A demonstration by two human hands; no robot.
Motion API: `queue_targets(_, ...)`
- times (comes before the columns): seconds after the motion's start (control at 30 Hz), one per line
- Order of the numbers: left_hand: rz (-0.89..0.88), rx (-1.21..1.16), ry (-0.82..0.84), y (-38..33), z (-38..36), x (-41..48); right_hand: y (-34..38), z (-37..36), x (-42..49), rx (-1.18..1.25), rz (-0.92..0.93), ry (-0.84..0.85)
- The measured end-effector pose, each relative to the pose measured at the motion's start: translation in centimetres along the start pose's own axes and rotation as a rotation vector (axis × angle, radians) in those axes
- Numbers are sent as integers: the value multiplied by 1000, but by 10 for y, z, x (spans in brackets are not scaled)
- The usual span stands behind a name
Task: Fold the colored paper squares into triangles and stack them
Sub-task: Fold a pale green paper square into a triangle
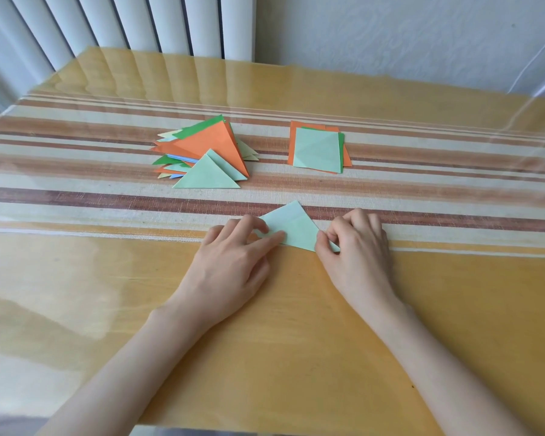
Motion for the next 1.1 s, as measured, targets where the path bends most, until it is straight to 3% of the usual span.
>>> queue_targets(0.23,8,45,-18,-3,-1,-2,3,5,1,-87,-16,-59)
queue_targets(0.3,-1,66,-26,-4,-1,-3,10,12,-1,-142,88,-94)
queue_targets(0.4,-18,93,-43,-5,-1,-3,28,13,-10,-115,395,-69)
queue_targets(0.47,-30,102,-49,-6,-1,-4,30,11,-13,-116,478,-42)
queue_targets(0.63,-150,138,-12,-13,-3,-7,29,6,-14,-165,499,-3)
queue_targets(0.9,-24,116,-36,-19,-6,-14,11,16,-25,-199,466,-34)
queue_targets(1.1,21,56,-47,-20,-7,-15,-6,26,-36,-181,339,-47)
Point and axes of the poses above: each hand's wrist, its own x-axis towards the middle knuckle, its own z-axis out of the back of the hand, y = z × x, the point moved 7 cm from there along x, towards the middle knuckle, and after that the axes turned 15 degrees about -x, right-handed, at the moved point
